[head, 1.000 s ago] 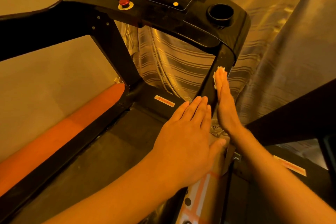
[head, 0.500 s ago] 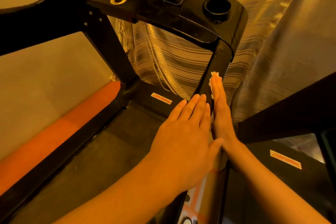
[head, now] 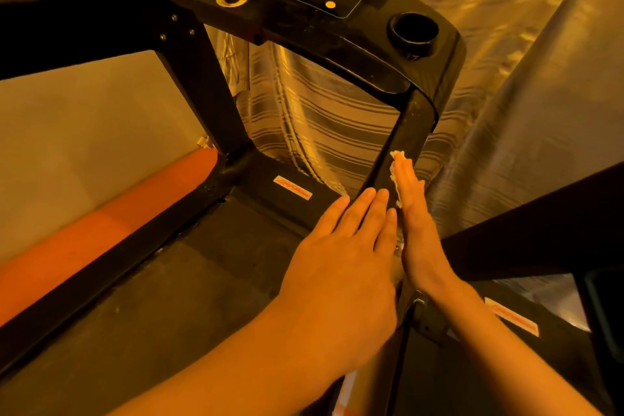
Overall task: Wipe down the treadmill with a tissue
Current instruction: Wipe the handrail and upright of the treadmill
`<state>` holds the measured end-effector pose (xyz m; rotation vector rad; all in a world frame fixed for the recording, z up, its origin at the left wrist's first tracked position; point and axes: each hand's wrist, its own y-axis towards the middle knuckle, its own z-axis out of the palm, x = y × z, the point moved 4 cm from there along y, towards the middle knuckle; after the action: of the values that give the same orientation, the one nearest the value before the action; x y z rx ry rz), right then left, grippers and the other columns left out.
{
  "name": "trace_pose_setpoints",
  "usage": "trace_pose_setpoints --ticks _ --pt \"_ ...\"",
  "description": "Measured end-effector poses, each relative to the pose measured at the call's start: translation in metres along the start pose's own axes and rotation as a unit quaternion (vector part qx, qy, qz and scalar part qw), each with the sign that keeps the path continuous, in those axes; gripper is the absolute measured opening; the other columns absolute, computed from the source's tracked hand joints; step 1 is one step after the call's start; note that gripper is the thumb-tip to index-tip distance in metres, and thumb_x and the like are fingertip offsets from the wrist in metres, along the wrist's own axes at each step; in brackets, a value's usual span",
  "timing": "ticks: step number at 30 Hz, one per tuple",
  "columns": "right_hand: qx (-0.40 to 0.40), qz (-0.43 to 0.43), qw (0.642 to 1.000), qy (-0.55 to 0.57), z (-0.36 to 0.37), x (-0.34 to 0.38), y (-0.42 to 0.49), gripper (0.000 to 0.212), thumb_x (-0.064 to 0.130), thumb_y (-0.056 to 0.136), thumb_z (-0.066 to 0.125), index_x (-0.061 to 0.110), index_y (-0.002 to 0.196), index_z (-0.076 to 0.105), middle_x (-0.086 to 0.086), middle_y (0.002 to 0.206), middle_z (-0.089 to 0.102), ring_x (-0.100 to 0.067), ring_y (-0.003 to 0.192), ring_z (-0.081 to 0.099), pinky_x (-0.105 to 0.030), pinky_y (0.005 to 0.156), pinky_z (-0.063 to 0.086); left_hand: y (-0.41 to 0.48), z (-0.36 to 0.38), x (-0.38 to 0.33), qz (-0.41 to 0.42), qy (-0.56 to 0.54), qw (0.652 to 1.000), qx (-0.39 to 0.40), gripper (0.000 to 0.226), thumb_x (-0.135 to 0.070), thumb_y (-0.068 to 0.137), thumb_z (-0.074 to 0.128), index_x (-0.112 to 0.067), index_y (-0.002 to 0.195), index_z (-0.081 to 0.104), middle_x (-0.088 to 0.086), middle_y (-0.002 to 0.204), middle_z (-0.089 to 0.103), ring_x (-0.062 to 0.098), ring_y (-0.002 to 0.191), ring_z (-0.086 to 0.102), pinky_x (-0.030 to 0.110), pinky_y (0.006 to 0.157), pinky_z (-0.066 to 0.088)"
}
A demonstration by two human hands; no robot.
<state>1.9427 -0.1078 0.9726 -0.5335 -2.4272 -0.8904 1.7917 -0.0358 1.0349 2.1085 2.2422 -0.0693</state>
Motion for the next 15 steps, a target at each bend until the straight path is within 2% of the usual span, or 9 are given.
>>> trace_pose_setpoints --ticks 2,4,5,7,9,10,12,13,15 --pt "0.022 0.023 0.998 -0.052 -0.013 -0.024 0.041 0.053 0.024 0.114 0.02 0.011 0.165 0.011 -0.003 0.174 0.003 -0.02 0.161 -0.003 -0.055 0.129 -0.005 0.0 0.001 0.0 0.001 -0.005 1.0 -0.004 0.077 -0.04 0.109 0.028 -0.011 0.16 -0.021 0.011 0.165 -0.035 0.023 0.151 -0.036 0.043 0.123 -0.023" --pt "0.024 0.053 0.994 -0.094 -0.023 -0.039 0.077 0.062 0.042 0.112 0.016 0.008 0.164 0.016 -0.01 0.173 0.004 -0.024 0.161 -0.003 -0.059 0.127 -0.005 -0.001 0.002 0.001 0.0 -0.001 1.0 -0.007 0.075 -0.039 0.11 0.027 -0.011 0.161 -0.021 0.011 0.165 -0.035 0.023 0.152 -0.036 0.043 0.124 -0.022" --pt "0.025 0.058 0.993 -0.104 -0.02 -0.037 0.081 0.059 0.038 0.112 0.018 0.008 0.162 0.021 -0.014 0.173 0.006 -0.026 0.16 -0.002 -0.061 0.126 -0.004 -0.002 0.002 0.001 0.0 0.0 1.0 -0.006 0.075 -0.039 0.11 0.026 -0.01 0.16 -0.021 0.011 0.165 -0.035 0.024 0.151 -0.036 0.044 0.124 -0.022" --pt "0.023 0.035 0.995 -0.093 -0.015 -0.017 0.063 0.049 0.017 0.112 0.026 0.011 0.16 0.027 -0.014 0.172 0.011 -0.023 0.16 0.001 -0.064 0.126 -0.002 -0.001 0.001 0.001 0.001 -0.001 1.0 -0.003 0.075 -0.04 0.11 0.025 -0.01 0.16 -0.022 0.012 0.165 -0.035 0.024 0.151 -0.036 0.045 0.124 -0.021" --pt "0.062 -0.011 0.996 -0.069 -0.009 0.002 0.026 0.052 0.007 0.11 0.031 0.01 0.162 0.026 -0.007 0.173 0.011 -0.021 0.161 0.002 -0.058 0.128 -0.004 0.0 0.0 0.0 0.003 -0.001 1.0 -0.004 0.076 -0.04 0.11 0.026 -0.009 0.159 -0.023 0.013 0.165 -0.035 0.025 0.151 -0.036 0.044 0.123 -0.024" --pt "0.077 -0.034 0.994 -0.07 -0.011 0.005 0.016 0.052 0.013 0.111 0.031 0.01 0.163 0.024 -0.003 0.174 0.011 -0.019 0.161 0.002 -0.054 0.129 -0.005 0.0 0.0 0.0 0.005 -0.002 1.0 -0.005 0.077 -0.04 0.109 0.026 -0.009 0.159 -0.023 0.014 0.164 -0.035 0.026 0.151 -0.036 0.043 0.122 -0.025" --pt "0.093 -0.047 0.989 -0.109 -0.022 -0.005 0.03 0.059 0.045 0.113 0.021 0.016 0.163 0.024 0.0 0.173 0.014 -0.015 0.161 0.004 -0.051 0.129 -0.007 -0.001 0.0 0.0 0.006 -0.005 1.0 -0.01 0.074 -0.038 0.109 0.023 -0.007 0.159 -0.023 0.016 0.163 -0.036 0.026 0.151 -0.036 0.042 0.119 -0.027" --pt "0.097 -0.037 0.984 -0.143 -0.028 -0.017 0.051 0.068 0.06 0.109 0.013 0.019 0.162 0.025 -0.001 0.173 0.017 -0.013 0.16 0.005 -0.054 0.128 -0.007 -0.001 0.001 0.0 0.005 -0.009 1.0 -0.016 0.072 -0.037 0.109 0.019 -0.007 0.159 -0.023 0.016 0.163 -0.036 0.027 0.151 -0.036 0.042 0.119 -0.027" --pt "0.089 -0.004 0.976 -0.198 -0.037 -0.038 0.089 0.081 0.072 0.102 0.004 0.02 0.158 0.031 -0.006 0.17 0.026 -0.017 0.16 0.01 -0.063 0.125 -0.003 -0.001 0.001 0.001 0.009 -0.012 1.0 -0.024 0.069 -0.035 0.107 0.013 -0.006 0.159 -0.022 0.017 0.164 -0.035 0.027 0.152 -0.035 0.042 0.117 -0.028"
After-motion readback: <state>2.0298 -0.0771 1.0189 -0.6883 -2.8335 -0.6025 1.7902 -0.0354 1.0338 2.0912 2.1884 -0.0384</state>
